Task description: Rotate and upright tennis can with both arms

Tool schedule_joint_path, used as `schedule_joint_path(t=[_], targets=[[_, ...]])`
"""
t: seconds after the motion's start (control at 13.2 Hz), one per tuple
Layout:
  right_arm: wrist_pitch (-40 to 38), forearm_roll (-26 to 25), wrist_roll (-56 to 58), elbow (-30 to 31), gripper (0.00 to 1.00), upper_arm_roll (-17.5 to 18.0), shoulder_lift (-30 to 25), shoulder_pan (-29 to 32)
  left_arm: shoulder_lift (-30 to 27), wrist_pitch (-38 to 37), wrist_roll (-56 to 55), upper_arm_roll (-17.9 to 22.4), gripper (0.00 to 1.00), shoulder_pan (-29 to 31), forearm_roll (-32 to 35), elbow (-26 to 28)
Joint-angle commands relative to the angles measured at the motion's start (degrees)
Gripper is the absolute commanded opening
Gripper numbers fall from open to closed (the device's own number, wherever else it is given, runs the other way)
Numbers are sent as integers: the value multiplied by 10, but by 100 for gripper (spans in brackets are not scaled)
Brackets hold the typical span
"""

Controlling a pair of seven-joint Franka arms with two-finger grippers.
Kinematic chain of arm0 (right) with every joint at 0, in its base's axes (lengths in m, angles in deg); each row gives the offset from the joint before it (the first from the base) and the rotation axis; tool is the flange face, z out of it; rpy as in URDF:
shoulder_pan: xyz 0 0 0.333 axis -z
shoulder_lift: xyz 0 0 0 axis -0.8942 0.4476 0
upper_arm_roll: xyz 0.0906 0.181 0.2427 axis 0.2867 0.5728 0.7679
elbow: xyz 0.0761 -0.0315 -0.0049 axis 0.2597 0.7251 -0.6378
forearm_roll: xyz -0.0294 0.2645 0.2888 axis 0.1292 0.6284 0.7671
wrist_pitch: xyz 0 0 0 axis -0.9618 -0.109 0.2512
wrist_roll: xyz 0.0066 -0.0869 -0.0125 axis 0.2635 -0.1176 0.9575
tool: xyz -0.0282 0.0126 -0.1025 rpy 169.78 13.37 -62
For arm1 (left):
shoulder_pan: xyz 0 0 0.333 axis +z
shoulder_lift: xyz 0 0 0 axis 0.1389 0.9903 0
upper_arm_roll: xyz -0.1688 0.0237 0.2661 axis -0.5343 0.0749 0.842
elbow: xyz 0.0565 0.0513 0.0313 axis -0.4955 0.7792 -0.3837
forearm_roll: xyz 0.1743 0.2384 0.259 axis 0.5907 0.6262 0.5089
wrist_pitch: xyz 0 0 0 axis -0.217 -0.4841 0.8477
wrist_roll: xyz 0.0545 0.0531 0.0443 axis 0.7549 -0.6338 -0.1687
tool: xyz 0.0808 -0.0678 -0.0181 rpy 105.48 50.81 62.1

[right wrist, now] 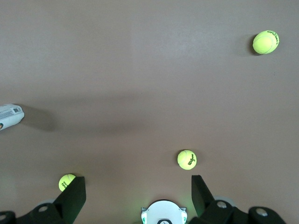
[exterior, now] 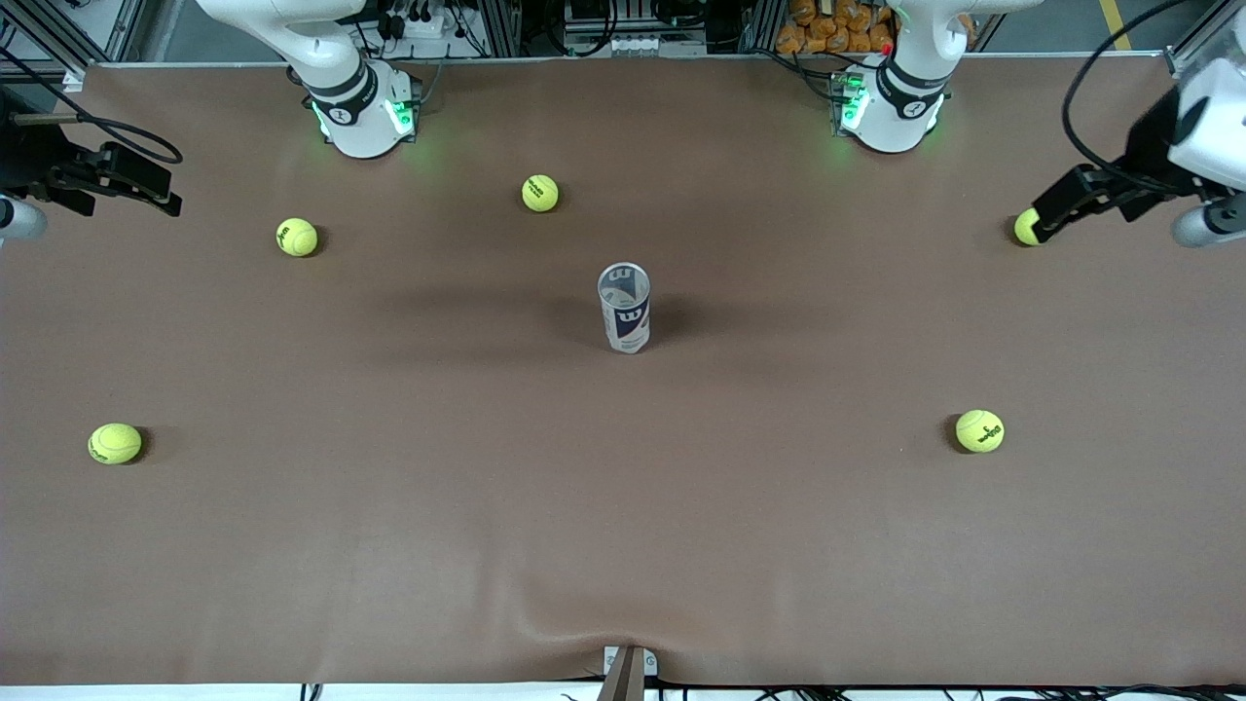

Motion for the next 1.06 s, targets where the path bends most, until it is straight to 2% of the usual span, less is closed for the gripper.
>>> schedule_joint_path(t=[0.0, 0.08, 0.3, 0.46, 0.99], targets=[[-1, -2, -7, 0, 100, -2, 0, -4, 2, 38, 83, 40, 100, -3, -2, 8], [-1, -2, -7, -1, 100, -2, 0, -5, 5, 39, 106, 57, 100, -3, -5, 8], [-1, -2, -7, 0, 100, -2, 0, -5, 15, 41, 125, 67, 100, -8, 2, 7], [-1, -2, -7, 0, 100, -2, 1, -5, 16, 48, 152, 89, 100, -13, -1, 6], [-1, -2, -7, -1, 100, -2, 1, -6, 16, 47, 169, 102, 100, -16, -3, 12]])
